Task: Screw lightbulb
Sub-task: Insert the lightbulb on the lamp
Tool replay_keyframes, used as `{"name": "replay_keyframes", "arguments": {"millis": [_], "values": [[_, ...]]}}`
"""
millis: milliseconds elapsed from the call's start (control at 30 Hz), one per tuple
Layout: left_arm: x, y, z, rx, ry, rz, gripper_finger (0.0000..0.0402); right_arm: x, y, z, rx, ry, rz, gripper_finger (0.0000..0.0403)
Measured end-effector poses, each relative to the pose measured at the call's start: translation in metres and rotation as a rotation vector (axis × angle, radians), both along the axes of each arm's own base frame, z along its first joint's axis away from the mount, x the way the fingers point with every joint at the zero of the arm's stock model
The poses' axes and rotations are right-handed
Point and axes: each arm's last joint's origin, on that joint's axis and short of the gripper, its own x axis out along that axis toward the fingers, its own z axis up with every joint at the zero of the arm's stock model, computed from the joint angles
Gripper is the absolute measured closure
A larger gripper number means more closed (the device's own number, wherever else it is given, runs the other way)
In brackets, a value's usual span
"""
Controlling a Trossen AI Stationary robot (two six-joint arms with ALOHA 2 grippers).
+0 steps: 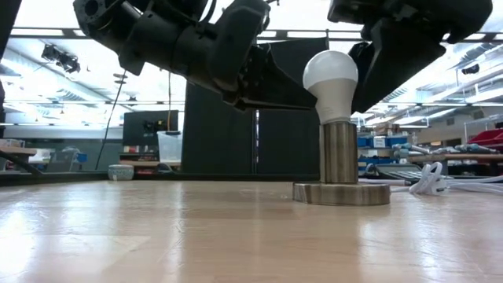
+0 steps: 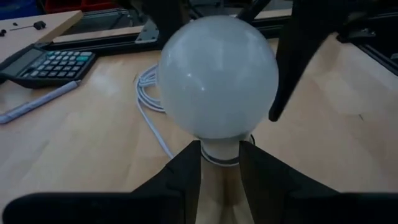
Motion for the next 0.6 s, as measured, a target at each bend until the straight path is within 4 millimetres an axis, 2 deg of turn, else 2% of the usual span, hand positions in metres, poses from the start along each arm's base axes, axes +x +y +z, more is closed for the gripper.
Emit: {"name": "replay_keyframes", "arguments": {"millis": [400, 600], "values": [[0.000, 0.002, 0.000, 0.021, 0.004, -0.004, 0.0289, -0.006, 0.011, -0.001, 0.019, -0.006, -0.005, 0.0104], [0.002, 0.009, 0.000, 0.072, 0.005, -0.002, 0.0289, -0.007, 0.017, -0.001, 0.035, -0.025, 0.004, 0.0104]]}}
